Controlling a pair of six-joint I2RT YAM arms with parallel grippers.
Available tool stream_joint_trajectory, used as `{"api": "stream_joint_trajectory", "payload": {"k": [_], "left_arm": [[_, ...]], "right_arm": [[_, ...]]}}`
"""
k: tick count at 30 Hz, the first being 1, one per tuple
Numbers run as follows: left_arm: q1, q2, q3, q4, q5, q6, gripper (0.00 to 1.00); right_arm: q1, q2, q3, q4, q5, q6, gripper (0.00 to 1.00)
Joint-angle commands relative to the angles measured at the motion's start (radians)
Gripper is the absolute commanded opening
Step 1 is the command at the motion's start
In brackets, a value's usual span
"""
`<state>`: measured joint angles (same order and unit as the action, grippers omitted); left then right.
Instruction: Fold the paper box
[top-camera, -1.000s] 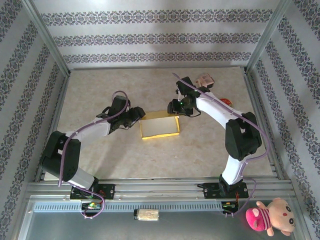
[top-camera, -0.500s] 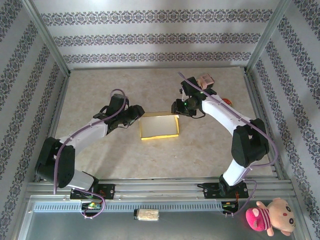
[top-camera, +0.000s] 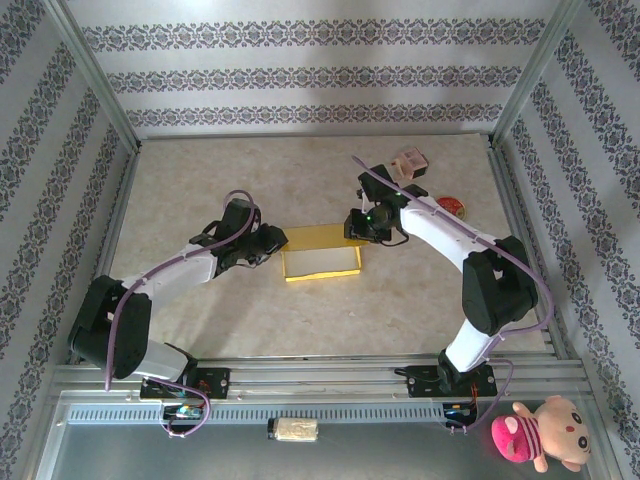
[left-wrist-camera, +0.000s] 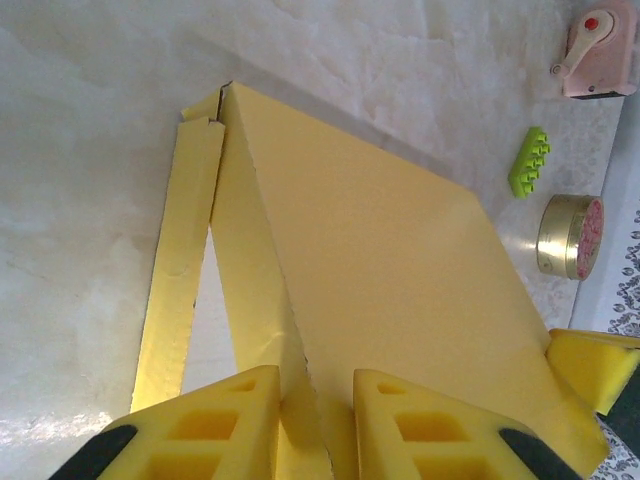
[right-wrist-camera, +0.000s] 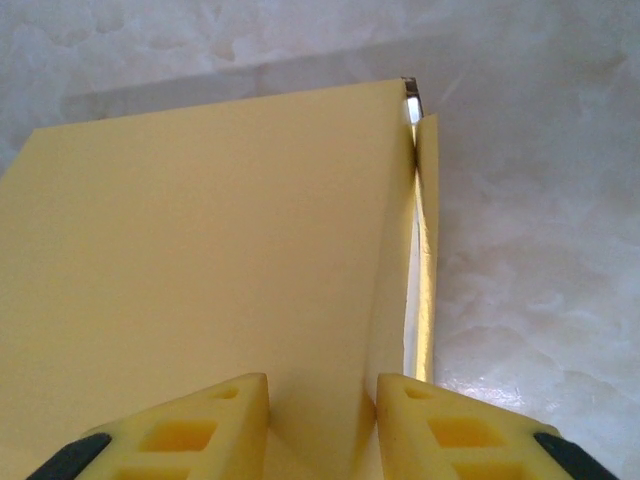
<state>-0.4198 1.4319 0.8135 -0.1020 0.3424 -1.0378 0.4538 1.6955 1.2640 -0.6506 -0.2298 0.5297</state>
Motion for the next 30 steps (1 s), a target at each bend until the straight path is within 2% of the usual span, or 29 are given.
{"api": "stream_joint_trajectory", "payload": {"k": [1,17,24,30], "left_arm": [[-0.015,0.023,-0.024,0.001,0.012,-0.016,0.24],[-0.033,0.125,-0.153,0.139,0.025,-0.065,0.25],[-0.031,0.104,-0.141,0.141,0.003,-0.064,0.26],[-0.031,0.087,-0.117,0.149,0.046,-0.071,0.27]], "right_arm": [[0.018,0.013,-0.027,0.021,-0.007,0.023,0.34],[0.06,0.096,-0.074,0.039,0.126,-0.048,0.34],[0.059,0.067,-0.046,0.031,0.111,-0.053,0.35],[0.052,0.043,-0.014,0.029,0.071,-0.022,0.35]]}}
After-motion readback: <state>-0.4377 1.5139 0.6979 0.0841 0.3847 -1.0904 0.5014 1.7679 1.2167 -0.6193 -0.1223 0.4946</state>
